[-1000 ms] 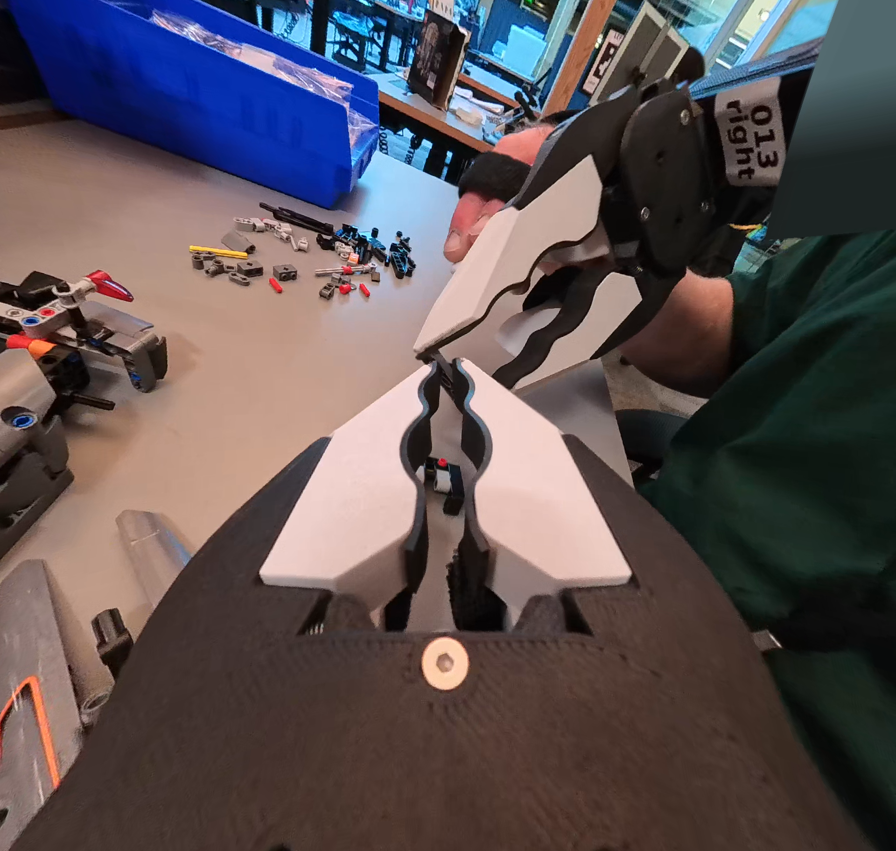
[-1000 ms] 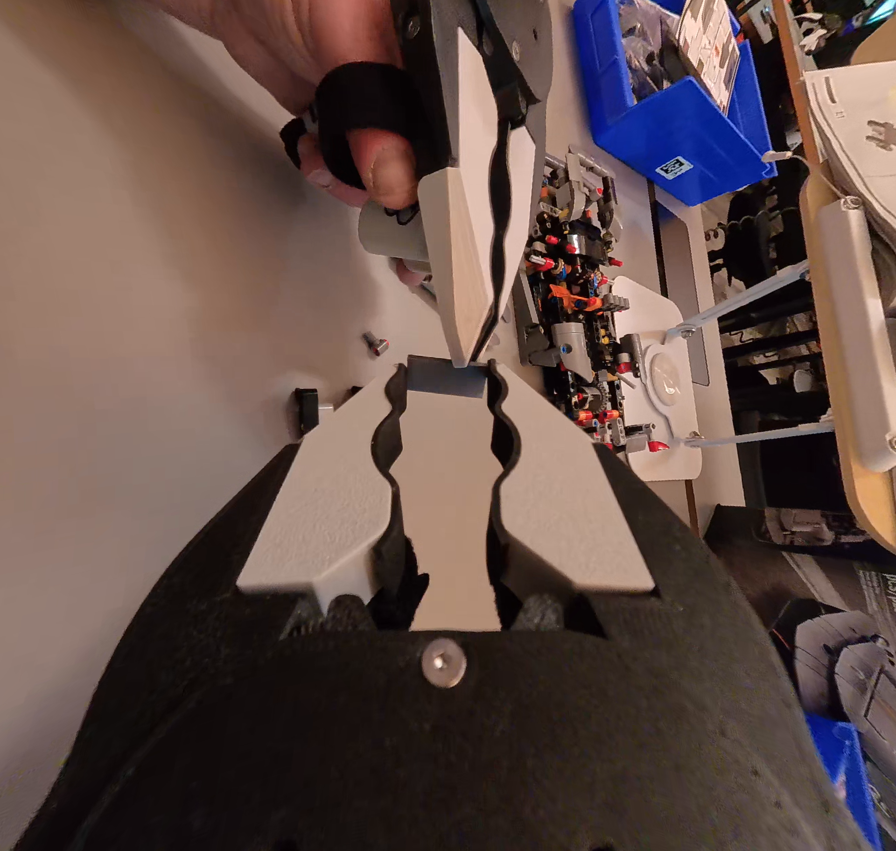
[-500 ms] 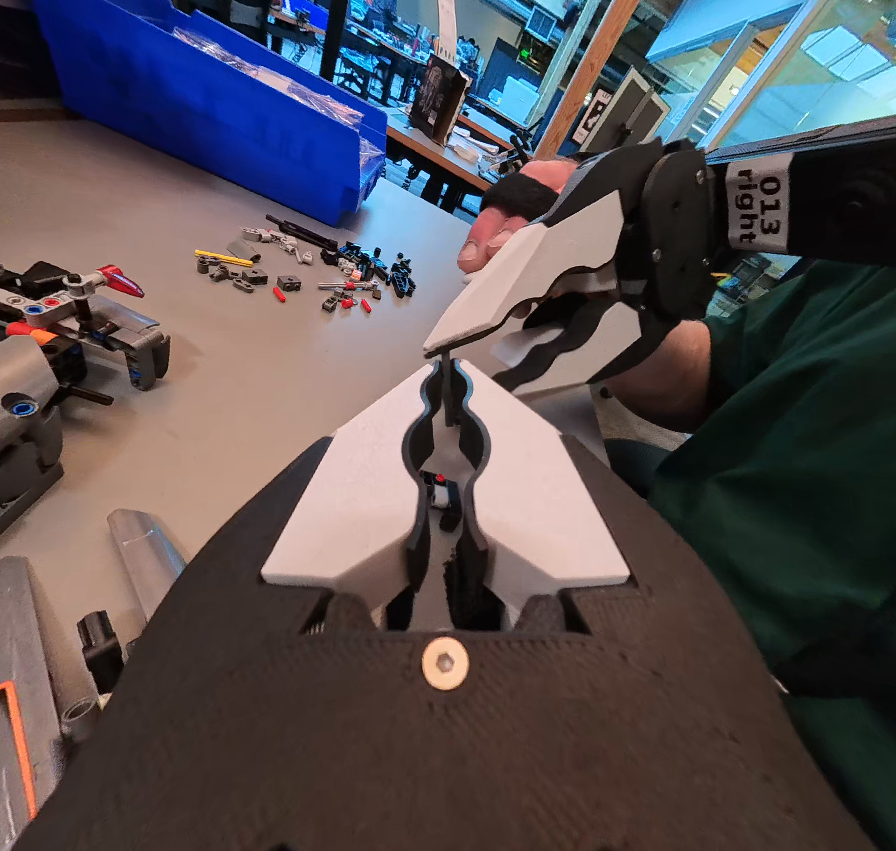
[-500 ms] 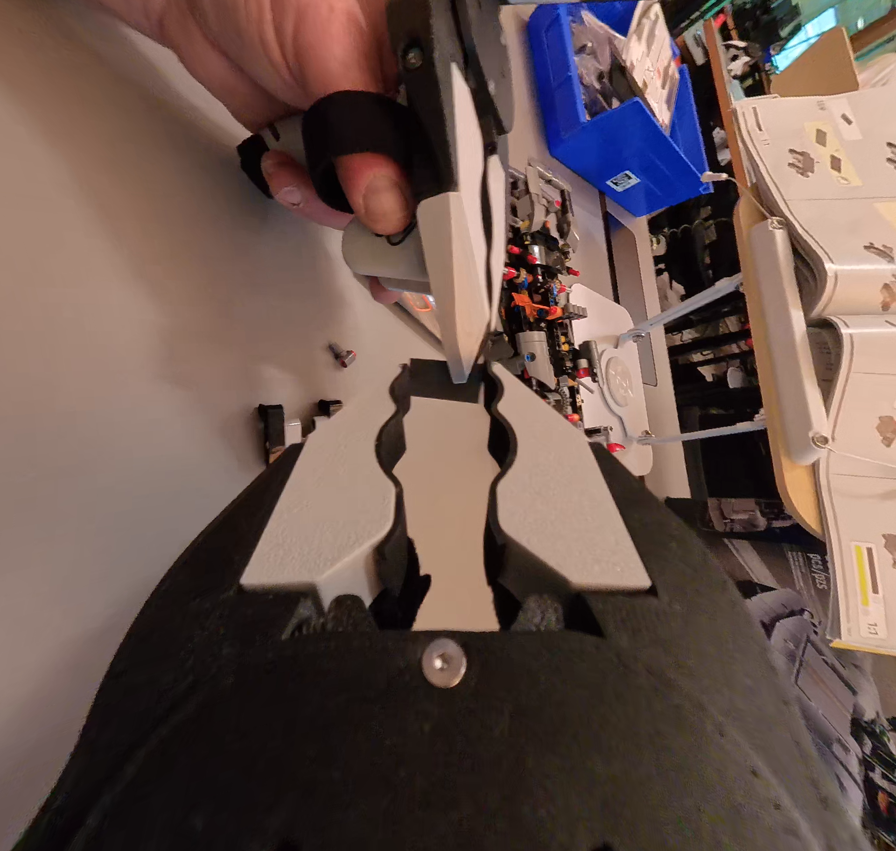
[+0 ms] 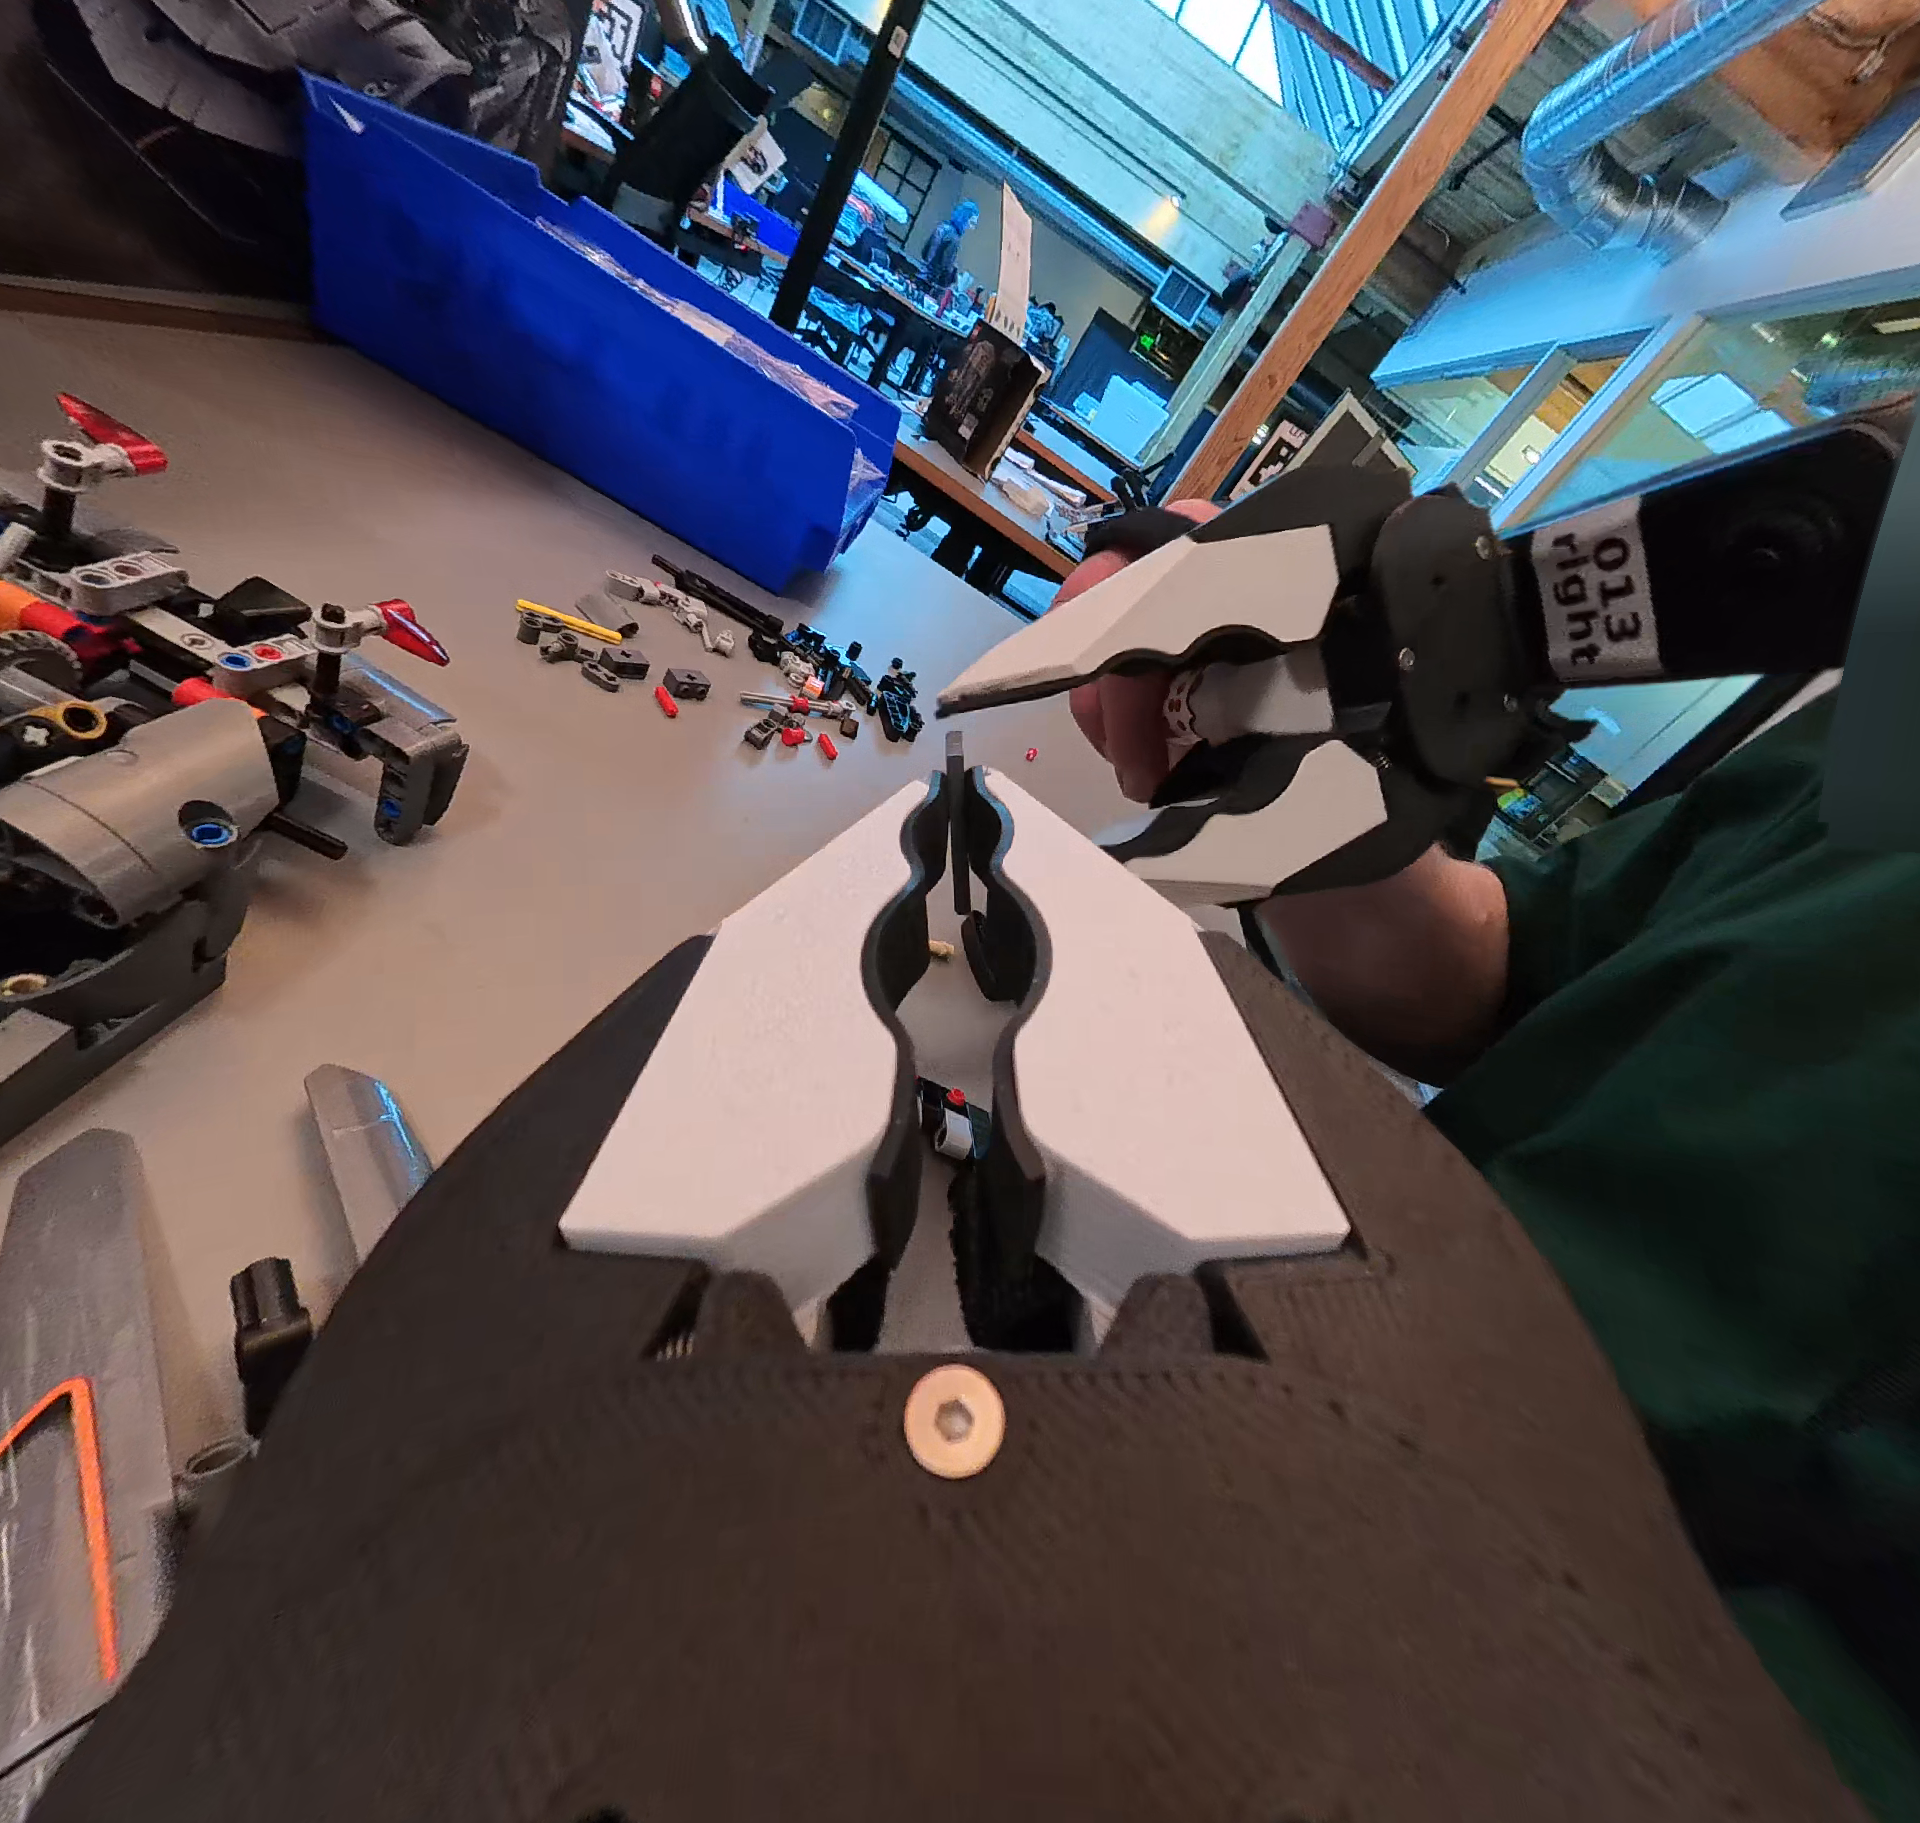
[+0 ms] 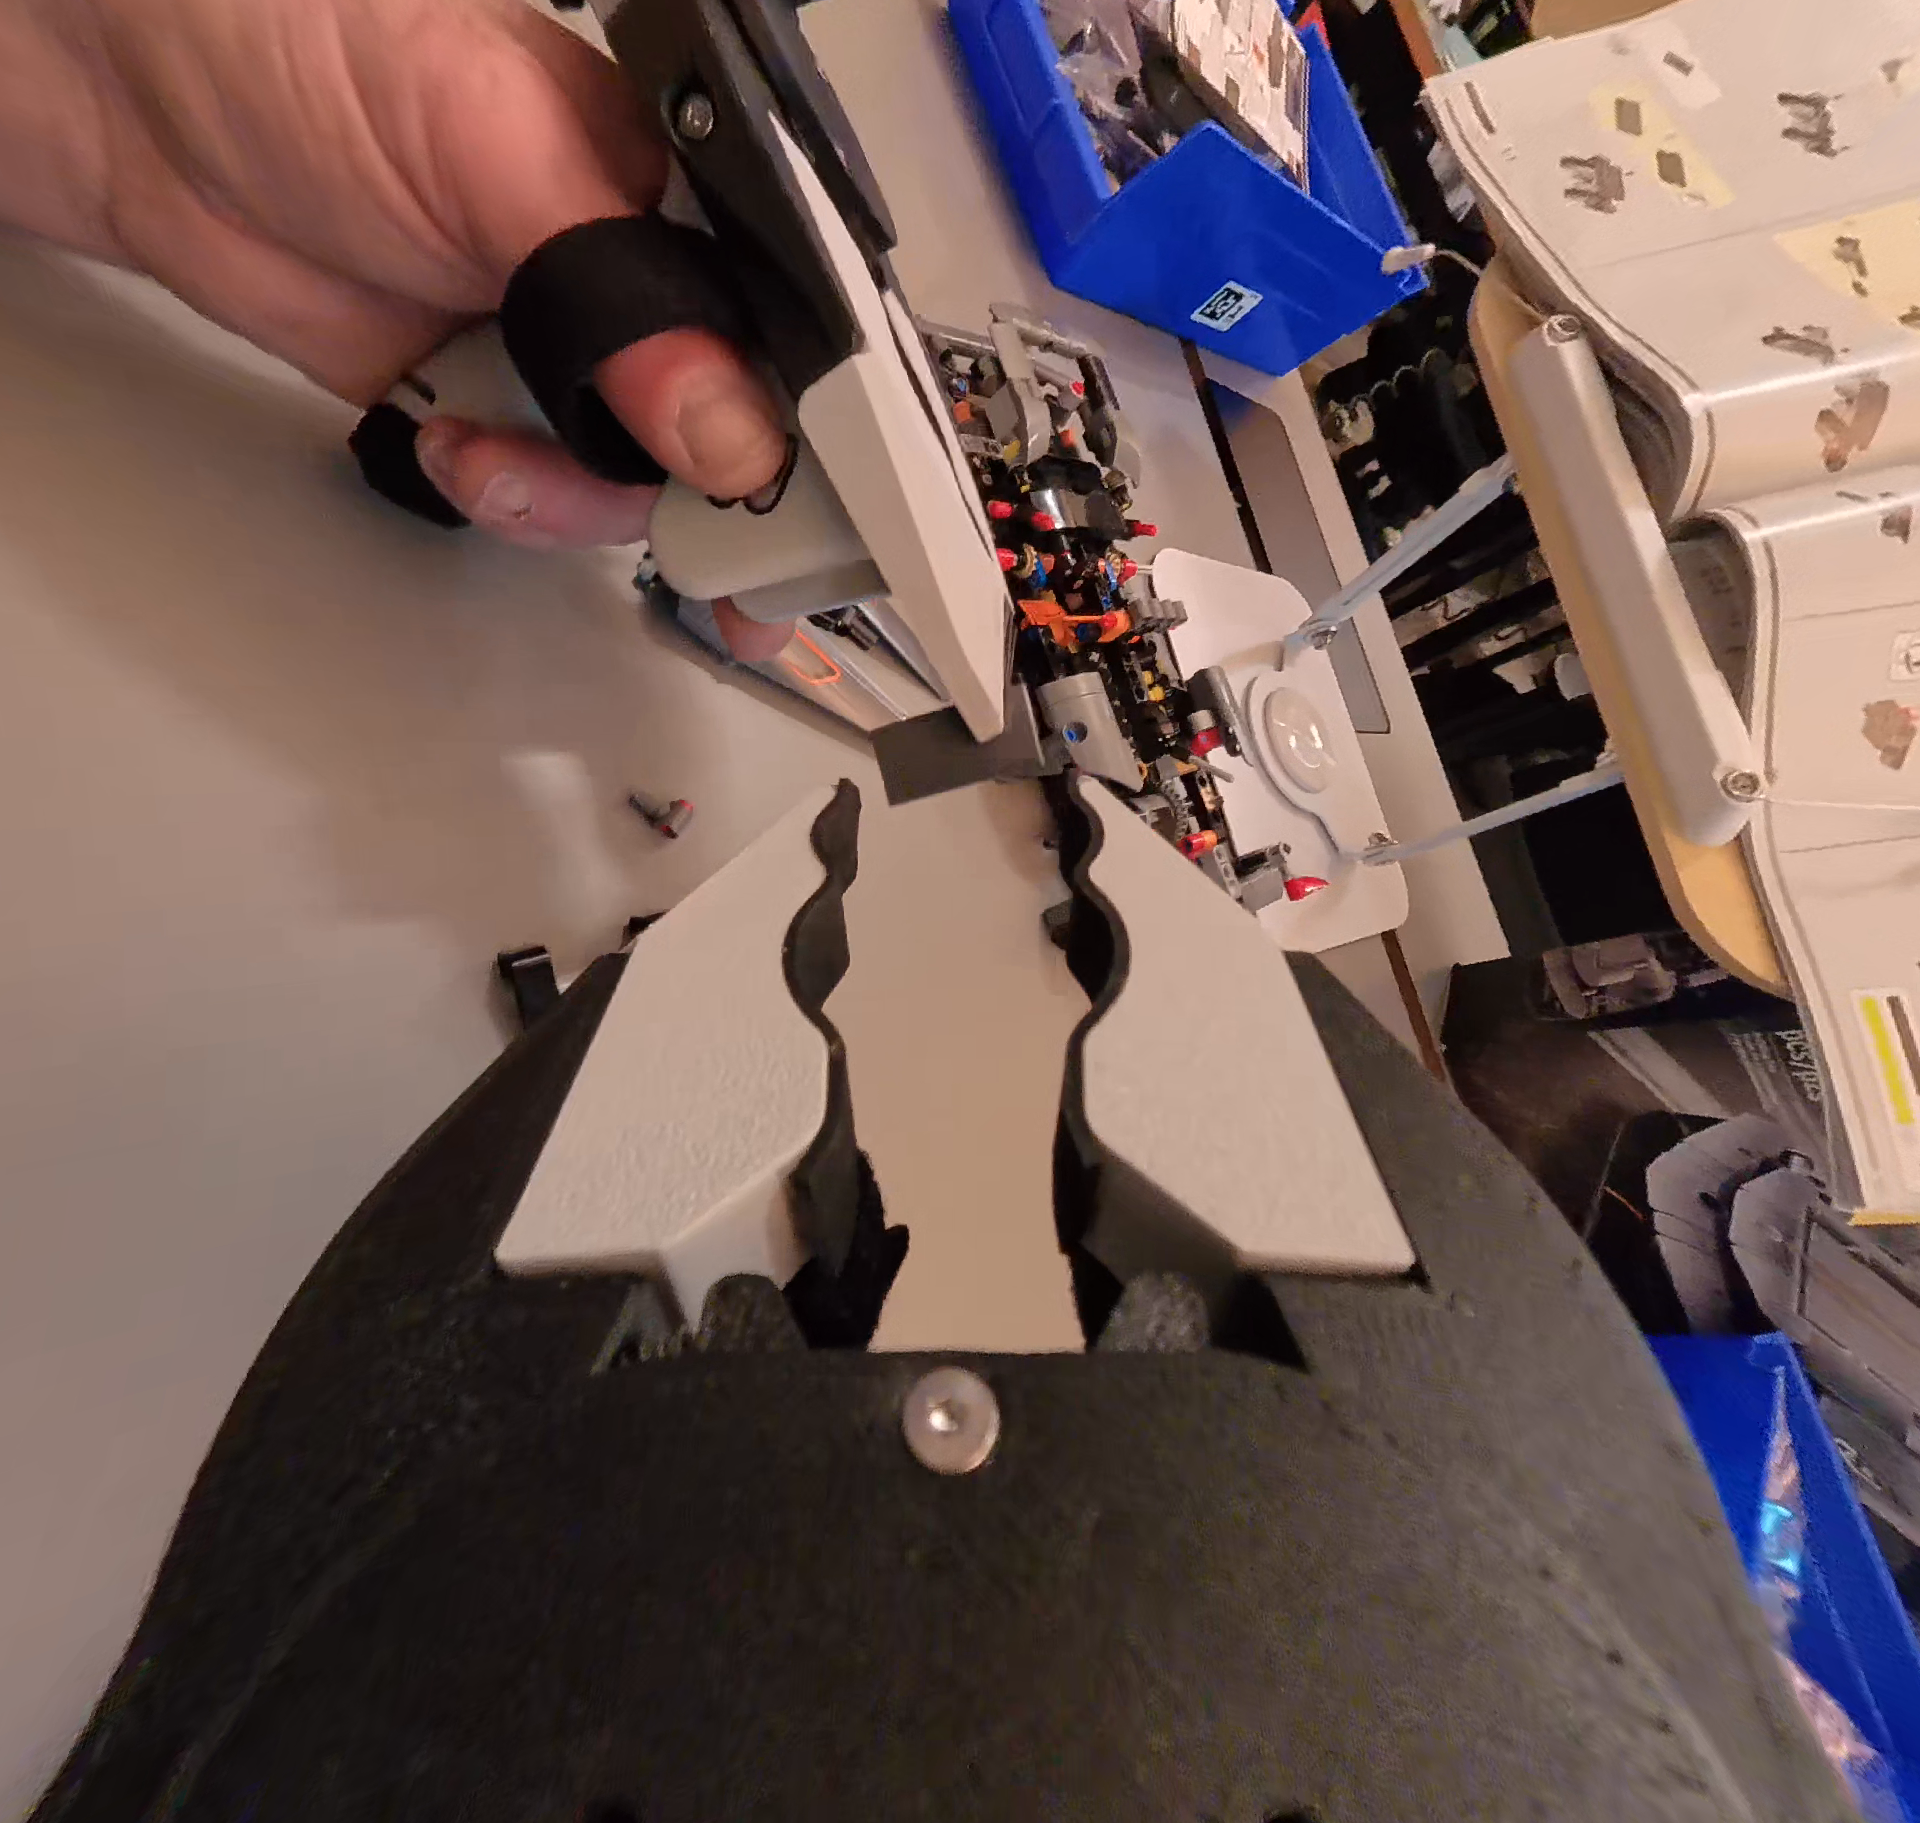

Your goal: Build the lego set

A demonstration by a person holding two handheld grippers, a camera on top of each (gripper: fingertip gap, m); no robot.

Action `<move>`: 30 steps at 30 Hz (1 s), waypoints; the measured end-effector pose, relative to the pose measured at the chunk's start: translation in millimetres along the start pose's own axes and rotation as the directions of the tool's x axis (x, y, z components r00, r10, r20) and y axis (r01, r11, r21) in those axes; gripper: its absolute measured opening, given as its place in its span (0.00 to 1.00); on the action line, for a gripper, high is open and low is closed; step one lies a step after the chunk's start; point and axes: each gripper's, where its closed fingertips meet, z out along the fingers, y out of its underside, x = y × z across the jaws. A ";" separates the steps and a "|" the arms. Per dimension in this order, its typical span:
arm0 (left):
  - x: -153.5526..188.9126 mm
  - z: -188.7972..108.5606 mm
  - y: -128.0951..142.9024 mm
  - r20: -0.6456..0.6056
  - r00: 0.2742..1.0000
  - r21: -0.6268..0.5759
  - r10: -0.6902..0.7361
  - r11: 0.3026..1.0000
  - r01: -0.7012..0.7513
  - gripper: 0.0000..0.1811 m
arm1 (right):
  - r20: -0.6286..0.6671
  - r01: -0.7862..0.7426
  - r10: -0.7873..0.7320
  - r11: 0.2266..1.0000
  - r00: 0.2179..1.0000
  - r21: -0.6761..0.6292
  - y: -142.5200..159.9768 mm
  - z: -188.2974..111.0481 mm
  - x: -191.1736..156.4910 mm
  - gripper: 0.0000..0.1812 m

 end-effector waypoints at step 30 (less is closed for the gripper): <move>7.9 16.1 91.2 -0.064 0.845 -0.537 0.531 0.695 -0.478 0.23 | 0.533 -0.149 0.229 0.971 0.814 -0.189 70.0 -0.3 -80.4 0.17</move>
